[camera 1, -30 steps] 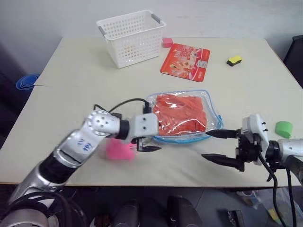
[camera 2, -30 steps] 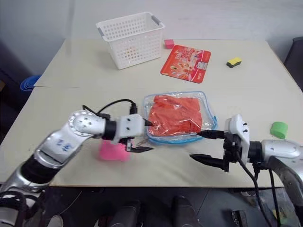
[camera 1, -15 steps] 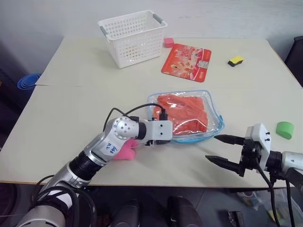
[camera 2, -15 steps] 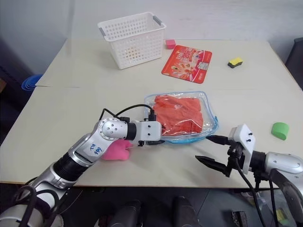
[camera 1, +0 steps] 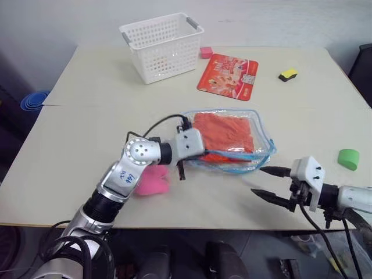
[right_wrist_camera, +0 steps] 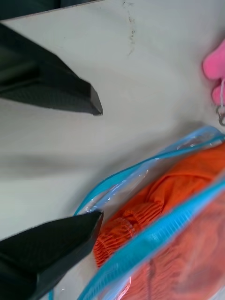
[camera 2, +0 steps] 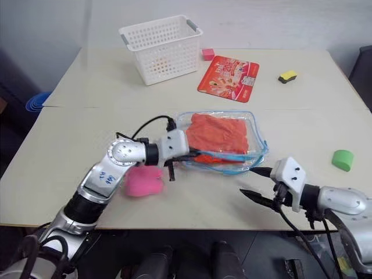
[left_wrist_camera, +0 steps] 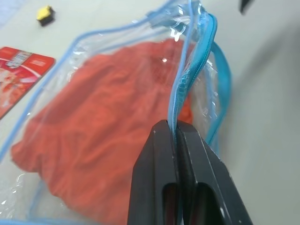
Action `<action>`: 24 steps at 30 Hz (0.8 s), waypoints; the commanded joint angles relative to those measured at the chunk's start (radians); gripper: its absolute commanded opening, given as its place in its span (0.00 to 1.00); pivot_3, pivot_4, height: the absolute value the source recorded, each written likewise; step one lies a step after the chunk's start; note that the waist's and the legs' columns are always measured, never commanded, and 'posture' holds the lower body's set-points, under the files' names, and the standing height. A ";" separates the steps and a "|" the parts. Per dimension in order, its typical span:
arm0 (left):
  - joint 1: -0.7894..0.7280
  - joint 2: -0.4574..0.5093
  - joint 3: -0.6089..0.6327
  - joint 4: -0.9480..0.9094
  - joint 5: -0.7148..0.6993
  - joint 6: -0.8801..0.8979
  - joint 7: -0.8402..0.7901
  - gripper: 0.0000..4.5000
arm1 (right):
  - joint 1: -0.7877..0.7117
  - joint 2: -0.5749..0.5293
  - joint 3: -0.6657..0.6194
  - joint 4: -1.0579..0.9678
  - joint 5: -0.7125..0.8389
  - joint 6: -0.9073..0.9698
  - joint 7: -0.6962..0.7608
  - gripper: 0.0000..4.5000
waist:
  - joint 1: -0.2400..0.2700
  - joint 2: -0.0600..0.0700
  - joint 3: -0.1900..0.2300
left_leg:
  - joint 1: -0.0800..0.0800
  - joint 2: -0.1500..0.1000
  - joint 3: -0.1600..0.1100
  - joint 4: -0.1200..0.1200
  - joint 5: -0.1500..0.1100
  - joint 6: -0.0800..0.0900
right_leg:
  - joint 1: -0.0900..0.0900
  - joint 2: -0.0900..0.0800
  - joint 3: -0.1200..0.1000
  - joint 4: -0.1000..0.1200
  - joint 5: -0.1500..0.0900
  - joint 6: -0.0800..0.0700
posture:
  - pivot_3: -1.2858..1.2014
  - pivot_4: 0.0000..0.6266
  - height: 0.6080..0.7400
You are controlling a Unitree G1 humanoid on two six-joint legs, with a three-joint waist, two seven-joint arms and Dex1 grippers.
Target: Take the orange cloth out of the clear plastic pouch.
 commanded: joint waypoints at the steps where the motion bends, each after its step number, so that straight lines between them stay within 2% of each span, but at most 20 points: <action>1: 0.012 -0.010 0.021 -0.074 -0.040 0.034 0.009 0.00 | -0.057 0.023 0.066 -0.013 -0.079 -0.078 -0.022 0.42 | 0.002 0.000 0.000 | 0.000 0.000 0.000 0.000 0.000 0.000 | 0.000 0.000 0.000 0.000 0.000 0.000 | 0.52 0.24 1.00; 5: 0.026 -0.008 0.002 -0.092 -0.034 0.036 0.015 0.00 | -0.178 0.064 0.170 0.026 -0.214 -0.148 -0.079 0.12 | 0.000 0.000 0.000 | 0.000 -0.001 0.000 0.000 0.000 0.000 | 0.000 0.000 0.000 0.000 0.000 0.000 | 0.52 0.24 1.00; 7: 0.026 -0.014 -0.002 -0.092 -0.033 0.037 0.020 0.00 | -0.224 0.089 0.216 0.072 -0.315 -0.201 -0.134 0.01 | 0.001 0.000 0.000 | 0.000 -0.001 0.000 0.000 0.000 0.000 | -0.001 0.000 0.000 0.000 0.000 0.000 | 0.52 0.24 1.00; 10: 0.028 -0.017 -0.016 -0.091 -0.024 0.027 0.024 0.00 | -0.260 0.100 0.265 0.147 -0.416 -0.303 -0.165 0.01 | 0.002 0.000 0.000 | 0.000 -0.001 0.000 0.000 0.000 0.000 | -0.001 0.000 0.000 0.000 0.000 0.000 | 0.52 0.24 1.00; 14: 0.029 -0.022 -0.017 -0.094 -0.026 0.033 0.034 0.00 | -0.284 0.104 0.282 0.206 -0.483 -0.370 -0.186 0.20 | 0.001 0.000 0.000 | -0.001 -0.002 0.000 0.000 0.000 0.000 | -0.001 0.000 -0.001 0.000 0.000 0.000 | 0.52 0.24 1.00; 15: 0.030 -0.024 -0.017 -0.095 -0.028 0.035 0.034 0.00 | -0.292 0.109 0.286 0.219 -0.506 -0.391 -0.201 0.30 | 0.001 0.000 0.000 | -0.001 -0.002 0.000 0.000 0.000 0.000 | -0.001 0.000 -0.001 0.000 0.000 0.000 | 0.52 0.24 1.00; 20: 0.031 -0.028 -0.018 -0.103 -0.031 0.038 0.035 0.00 | -0.316 0.121 0.312 0.266 -0.604 -0.435 -0.246 0.63 | -0.004 0.000 0.000 | -0.001 -0.001 0.000 0.000 0.000 0.000 | -0.001 0.000 0.000 0.001 0.000 0.000 | 0.52 0.24 1.00; 24: 0.027 -0.030 -0.015 -0.107 -0.035 0.041 0.035 0.00 | -0.329 0.121 0.331 0.298 -0.680 -0.476 -0.279 0.63 | -0.004 0.000 0.000 | -0.001 -0.001 0.000 0.000 0.000 0.000 | -0.001 0.000 0.000 0.001 0.000 0.000 | 0.52 0.24 1.00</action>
